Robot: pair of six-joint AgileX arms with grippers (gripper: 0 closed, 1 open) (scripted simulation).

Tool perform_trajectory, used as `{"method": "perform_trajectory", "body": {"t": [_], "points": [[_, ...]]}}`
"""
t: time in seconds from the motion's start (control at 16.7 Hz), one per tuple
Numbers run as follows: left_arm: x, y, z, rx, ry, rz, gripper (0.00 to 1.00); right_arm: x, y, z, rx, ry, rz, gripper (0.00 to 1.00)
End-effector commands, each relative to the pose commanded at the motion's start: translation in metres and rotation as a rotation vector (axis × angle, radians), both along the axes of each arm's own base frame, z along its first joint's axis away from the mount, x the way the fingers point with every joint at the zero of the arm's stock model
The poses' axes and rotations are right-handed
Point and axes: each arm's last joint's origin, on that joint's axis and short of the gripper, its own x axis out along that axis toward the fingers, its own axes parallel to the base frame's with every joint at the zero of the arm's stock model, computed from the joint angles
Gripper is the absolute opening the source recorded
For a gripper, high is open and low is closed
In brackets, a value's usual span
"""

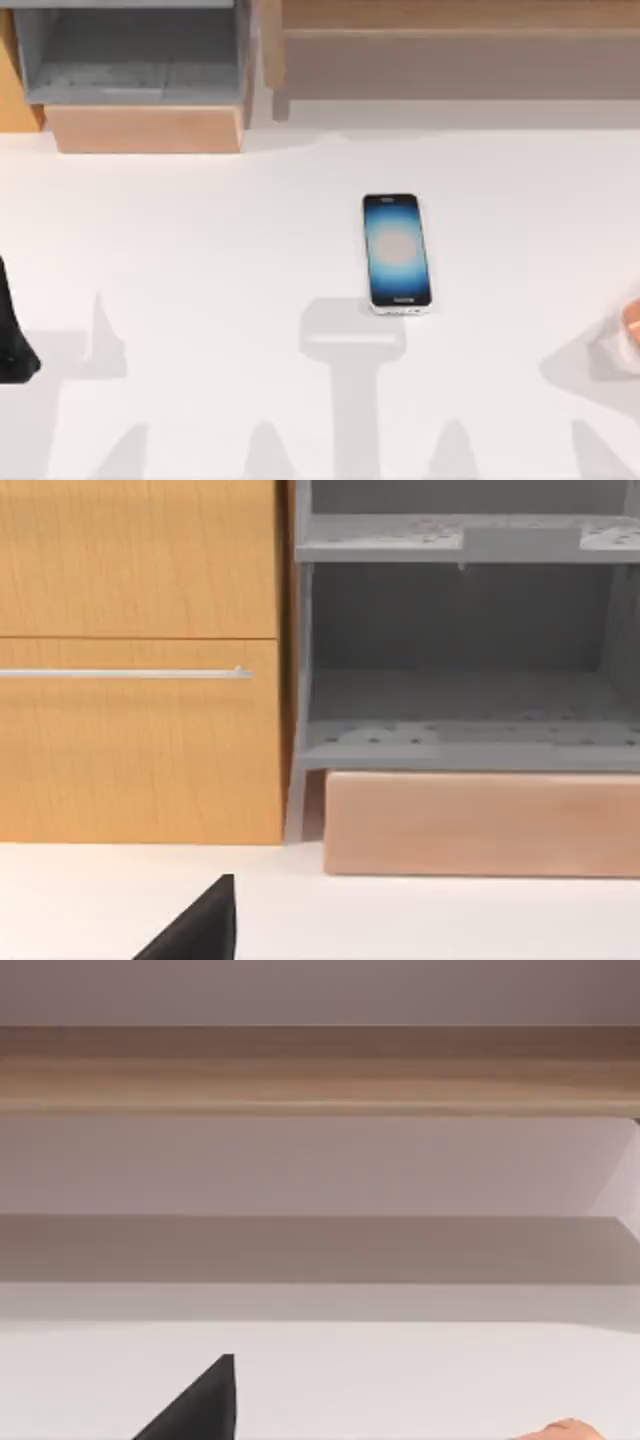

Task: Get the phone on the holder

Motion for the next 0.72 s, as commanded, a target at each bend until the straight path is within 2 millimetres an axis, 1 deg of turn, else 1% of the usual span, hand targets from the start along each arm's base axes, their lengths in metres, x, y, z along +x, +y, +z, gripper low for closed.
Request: {"method": "perform_trajectory", "body": {"t": [0.18,0.36,0.54,0.72], "points": [[0.000,0.000,0.000,0.000,0.000,0.000,1.00,0.000,0.000,0.001,0.001,0.009,0.001,1.00],[0.000,0.000,0.000,0.000,0.000,0.000,1.00,0.003,0.002,0.009,0.008,0.095,0.015,1.00],[0.000,0.000,0.000,0.000,0.000,0.000,1.00,0.010,0.007,0.027,0.022,0.254,0.049,1.00],[0.000,0.000,0.000,0.000,0.000,0.000,1.00,0.028,0.016,0.054,0.037,0.446,0.095,1.00]]}}
